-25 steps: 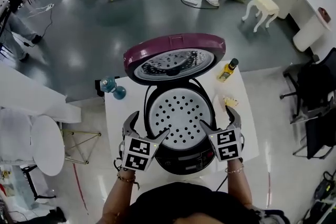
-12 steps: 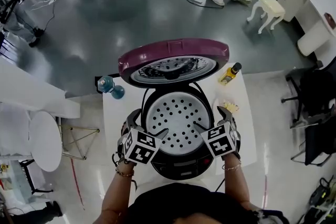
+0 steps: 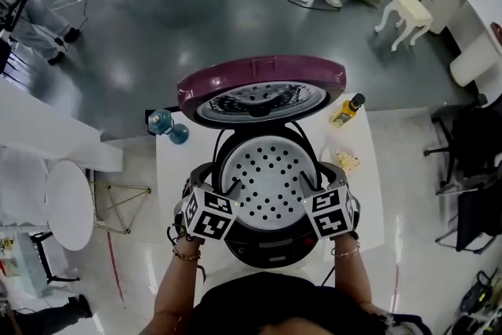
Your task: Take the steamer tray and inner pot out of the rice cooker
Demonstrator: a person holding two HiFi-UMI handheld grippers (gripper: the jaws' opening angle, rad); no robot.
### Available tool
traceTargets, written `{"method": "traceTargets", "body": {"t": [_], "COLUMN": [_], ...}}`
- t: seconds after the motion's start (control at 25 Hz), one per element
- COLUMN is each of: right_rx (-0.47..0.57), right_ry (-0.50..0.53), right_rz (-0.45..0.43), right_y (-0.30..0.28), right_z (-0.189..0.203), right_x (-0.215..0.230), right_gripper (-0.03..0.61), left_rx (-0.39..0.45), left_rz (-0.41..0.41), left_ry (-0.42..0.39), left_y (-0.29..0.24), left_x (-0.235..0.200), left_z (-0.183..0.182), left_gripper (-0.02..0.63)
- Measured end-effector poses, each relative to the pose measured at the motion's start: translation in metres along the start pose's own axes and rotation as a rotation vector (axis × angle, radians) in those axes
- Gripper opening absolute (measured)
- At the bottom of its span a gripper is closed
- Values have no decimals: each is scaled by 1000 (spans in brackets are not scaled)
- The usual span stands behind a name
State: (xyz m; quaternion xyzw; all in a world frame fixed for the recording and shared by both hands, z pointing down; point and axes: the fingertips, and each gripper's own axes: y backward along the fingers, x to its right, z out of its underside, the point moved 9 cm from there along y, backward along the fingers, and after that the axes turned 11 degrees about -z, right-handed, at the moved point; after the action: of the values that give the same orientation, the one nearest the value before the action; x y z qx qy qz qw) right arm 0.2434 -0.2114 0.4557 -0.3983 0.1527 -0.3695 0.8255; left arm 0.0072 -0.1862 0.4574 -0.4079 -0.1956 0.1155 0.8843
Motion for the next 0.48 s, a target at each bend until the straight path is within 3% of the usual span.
{"method": "traceTargets", "body": {"t": [0.16,0.24,0.48], "right_rx": [65,102,172], "right_ry": [-3,5,-6], "right_rz": [24,21,16], "right_y": [8,11,17], "right_z": [-2,-5,-8], "right_x": [0,-1,-1], "right_gripper": [157,113,92], "left_rx": [2,4,16], "left_rz": [6,12,41], "left_ry": [9,17,48], "left_y": [1,3,7], "left_x": [0,0,-2], "left_z": [0,-1,0], "left_gripper": [296,296,296]}}
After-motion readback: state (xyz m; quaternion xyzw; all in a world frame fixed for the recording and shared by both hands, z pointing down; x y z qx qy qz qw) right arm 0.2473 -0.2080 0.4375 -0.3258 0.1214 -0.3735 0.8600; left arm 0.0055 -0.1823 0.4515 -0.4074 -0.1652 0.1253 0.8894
